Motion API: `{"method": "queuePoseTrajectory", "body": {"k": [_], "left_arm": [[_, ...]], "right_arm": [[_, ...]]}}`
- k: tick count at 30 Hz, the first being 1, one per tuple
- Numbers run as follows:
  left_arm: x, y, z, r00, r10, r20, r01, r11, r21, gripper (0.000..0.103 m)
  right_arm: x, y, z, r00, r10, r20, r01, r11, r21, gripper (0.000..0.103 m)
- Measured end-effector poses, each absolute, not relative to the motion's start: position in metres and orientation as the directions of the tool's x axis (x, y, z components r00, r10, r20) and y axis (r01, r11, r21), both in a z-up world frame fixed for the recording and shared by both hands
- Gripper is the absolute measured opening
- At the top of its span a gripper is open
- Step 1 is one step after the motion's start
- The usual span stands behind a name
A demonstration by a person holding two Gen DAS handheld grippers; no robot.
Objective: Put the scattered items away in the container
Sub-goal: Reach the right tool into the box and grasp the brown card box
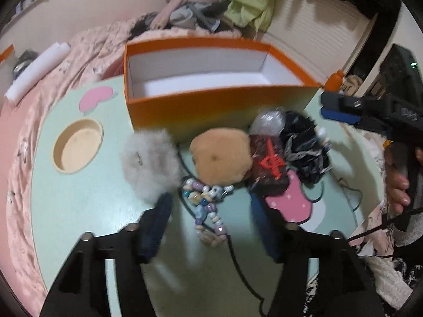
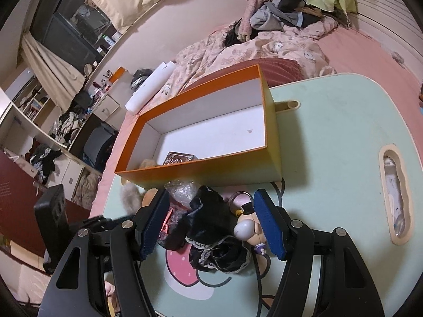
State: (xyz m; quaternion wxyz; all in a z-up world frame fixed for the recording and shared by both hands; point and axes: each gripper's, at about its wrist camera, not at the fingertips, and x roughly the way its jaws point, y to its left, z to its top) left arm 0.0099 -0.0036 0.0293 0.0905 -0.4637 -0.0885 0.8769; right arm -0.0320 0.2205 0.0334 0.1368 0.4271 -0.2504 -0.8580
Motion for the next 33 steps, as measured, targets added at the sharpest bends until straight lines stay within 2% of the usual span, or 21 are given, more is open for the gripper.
{"method": "queuePoseTrajectory", "body": {"k": [5,9,12,16,18,22,29,33], "left_arm": [[0.020,-0.019,0.049,-0.581,0.298,-0.758,-0.088,-0.948,-0.305,0.072],[0.021,-0.048,0.068,-0.638,0.331,-0.695,-0.028,-0.912,-0.409,0.075],[0.021,-0.072,0.085,-0.707,0.292,-0.645,0.040,-0.894,-0.447,0.077],[0.023,-0.090,0.092,-0.753,0.252,-0.608,0.095,-0.873,-0.478,0.079],[0.024,-0.098,0.091,-0.761,0.248,-0.600,0.112,-0.860,-0.498,0.079],[0.025,-0.103,0.086,-0.755,0.244,-0.609,0.123,-0.859,-0.497,0.079],[0.018,-0.104,0.078,-0.748,0.257,-0.612,0.130,-0.847,-0.515,0.079],[0.016,-0.097,0.080,-0.750,0.272,-0.603,0.102,-0.853,-0.512,0.079]], "right_arm": [[-0.039,0.215,0.043,-0.586,-0.446,-0.677,0.054,-0.855,0.516,0.066],[-0.058,0.208,0.071,-0.582,-0.447,-0.679,0.123,-0.874,0.470,0.066],[-0.093,0.190,0.091,-0.486,-0.515,-0.706,0.200,-0.852,0.484,0.066],[-0.140,0.151,0.085,-0.265,-0.626,-0.734,0.307,-0.776,0.551,0.063],[-0.159,0.127,0.071,-0.197,-0.566,-0.801,0.316,-0.809,0.495,0.053],[-0.183,0.100,0.044,-0.134,-0.382,-0.914,0.353,-0.881,0.316,0.048],[-0.190,0.099,0.022,-0.019,-0.291,-0.956,0.420,-0.871,0.257,0.048],[-0.204,0.107,0.012,0.037,-0.333,-0.942,0.409,-0.856,0.318,0.052]]}}
